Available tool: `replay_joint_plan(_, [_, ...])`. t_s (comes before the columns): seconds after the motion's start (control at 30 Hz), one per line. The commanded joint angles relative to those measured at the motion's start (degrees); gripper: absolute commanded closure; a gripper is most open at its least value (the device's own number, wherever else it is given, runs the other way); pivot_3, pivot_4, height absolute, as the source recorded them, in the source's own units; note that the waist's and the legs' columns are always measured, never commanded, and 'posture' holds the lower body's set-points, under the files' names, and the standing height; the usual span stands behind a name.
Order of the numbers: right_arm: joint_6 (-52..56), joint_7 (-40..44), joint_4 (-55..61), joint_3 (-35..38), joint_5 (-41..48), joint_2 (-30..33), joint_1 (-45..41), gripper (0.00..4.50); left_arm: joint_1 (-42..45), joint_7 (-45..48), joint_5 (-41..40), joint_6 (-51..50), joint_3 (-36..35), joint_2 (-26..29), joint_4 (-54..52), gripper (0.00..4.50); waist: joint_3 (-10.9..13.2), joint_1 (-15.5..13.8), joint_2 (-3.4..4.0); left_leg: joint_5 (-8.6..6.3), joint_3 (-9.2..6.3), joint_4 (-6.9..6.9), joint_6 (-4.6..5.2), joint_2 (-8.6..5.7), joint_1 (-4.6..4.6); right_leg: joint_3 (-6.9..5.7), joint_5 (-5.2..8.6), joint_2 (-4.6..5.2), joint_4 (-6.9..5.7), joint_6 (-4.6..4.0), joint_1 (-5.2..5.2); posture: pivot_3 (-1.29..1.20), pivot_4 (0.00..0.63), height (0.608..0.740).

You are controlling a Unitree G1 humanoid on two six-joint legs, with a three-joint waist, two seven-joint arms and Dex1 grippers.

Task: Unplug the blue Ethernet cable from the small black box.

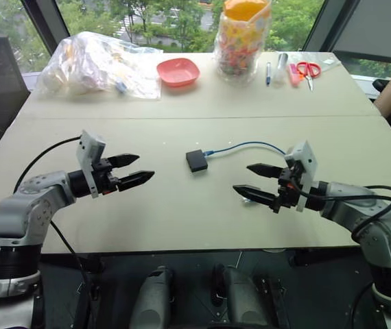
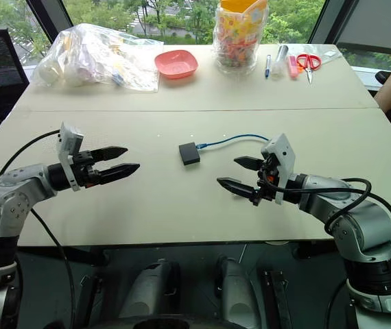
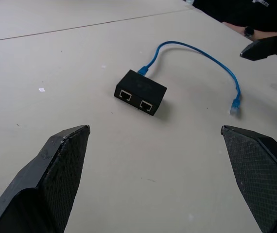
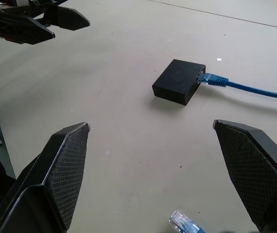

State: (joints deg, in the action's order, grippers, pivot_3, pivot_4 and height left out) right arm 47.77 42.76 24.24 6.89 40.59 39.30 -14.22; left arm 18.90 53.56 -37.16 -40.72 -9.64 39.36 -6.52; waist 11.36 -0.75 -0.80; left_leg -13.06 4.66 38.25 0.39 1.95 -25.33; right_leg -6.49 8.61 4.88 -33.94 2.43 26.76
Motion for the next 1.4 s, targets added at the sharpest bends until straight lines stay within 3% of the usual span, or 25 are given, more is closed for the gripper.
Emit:
replay_joint_plan(0.03, [-1.89, 0.67, -0.22, -0.67, -1.35, 0.68, -1.37, 0.22, 2.13, 0.36, 0.5, 1.69, 0.78, -0.61, 0.18, 0.01, 0.0, -0.02, 0.0, 0.0, 0.0, 0.0, 0.0, 0.0, 0.0, 0.0, 0.0, 0.0, 0.0, 0.0, 0.0, 0.0, 0.15, 0.74])
replay_joint_plan(0.37, [-4.11, 1.77, -2.87, -2.32, -4.83, 0.94, -3.89, 0.22, 3.76, 1.94, 3.11, 3.61, 2.68, -0.33, 2.96, 0.01, 0.0, -0.01, 0.0, 0.08, 0.01, 0.0, 0.14, -0.01, -0.01, 0.0, 0.0, 0.0, 0.0, 0.0, 0.01, 0.0, 0.15, 0.74])
replay_joint_plan(0.6, [-10.17, 0.69, -9.3, -6.52, -13.87, 0.59, -8.26, 0.22, 5.25, 1.84, 5.93, 6.51, 4.12, -0.3, 4.66, 0.01, 0.0, -0.03, 0.0, 0.08, 0.03, 0.01, 0.14, -0.02, 0.0, 0.0, 0.0, 0.01, -0.01, 0.0, 0.0, 0.0, 0.15, 0.74])
replay_joint_plan(0.73, [-15.53, 2.49, -16.69, -12.27, -21.1, 0.69, -15.19, 0.22, 7.21, 5.23, 5.08, 5.91, 4.59, 0.7, 5.68, 0.01, 0.01, 0.09, 0.0, 0.1, 0.05, 0.0, 0.16, -0.03, -0.02, 0.0, -0.01, 0.01, -0.02, 0.01, 0.03, 0.0, 0.15, 0.74])
replay_joint_plan(0.83, [-23.22, 4.72, -30.16, -19.4, -29.13, -2.56, -25.63, 0.22, 6.94, 9.53, 7.56, 7.03, 7.34, 4.03, 5.54, 0.01, 0.03, 0.82, 0.0, 0.1, 0.13, 0.03, 0.16, -0.08, 0.04, 0.01, -0.01, -0.06, -0.06, 0.0, 0.02, 0.0, 0.15, 0.74])
replay_joint_plan(1.03, [-43.2, 6.23, -66.96, -28.0, -42.58, -11.23, -42.31, 0.22, 4.72, 7.36, 7.14, 7.6, 5.29, 3.01, 4.01, 0.01, 0.02, 1.39, -0.01, 0.12, 0.06, -0.02, 0.18, -0.07, 0.0, 0.01, -0.03, -0.17, -0.14, -0.01, 0.07, 0.0, 0.15, 0.74])
replay_joint_plan(1.17, [-50.42, 8.55, -82.54, -28.51, -45.71, -15.96, -48.16, 0.22, 1.37, 4.69, 6.67, 7.26, 3.99, 1.57, 0.67, 0.01, 0.02, 1.63, -0.01, 0.12, 0.11, -0.09, 0.19, -0.08, -0.03, 0.04, -0.15, -0.15, -0.15, 0.17, 0.09, 0.0, 0.15, 0.74])
replay_joint_plan(1.4, [-55.22, 7.99, -96.94, -25.86, -48.58, -22.85, -55.41, 0.22, -1.86, 1.01, 6.09, 7.11, 2.32, -0.14, -1.96, 0.01, 0.02, 2.15, -0.01, 0.17, 0.13, -0.07, 0.11, 0.02, 0.37, 0.08, -0.12, -0.23, -0.31, 0.09, -0.12, 0.0, 0.15, 0.74])
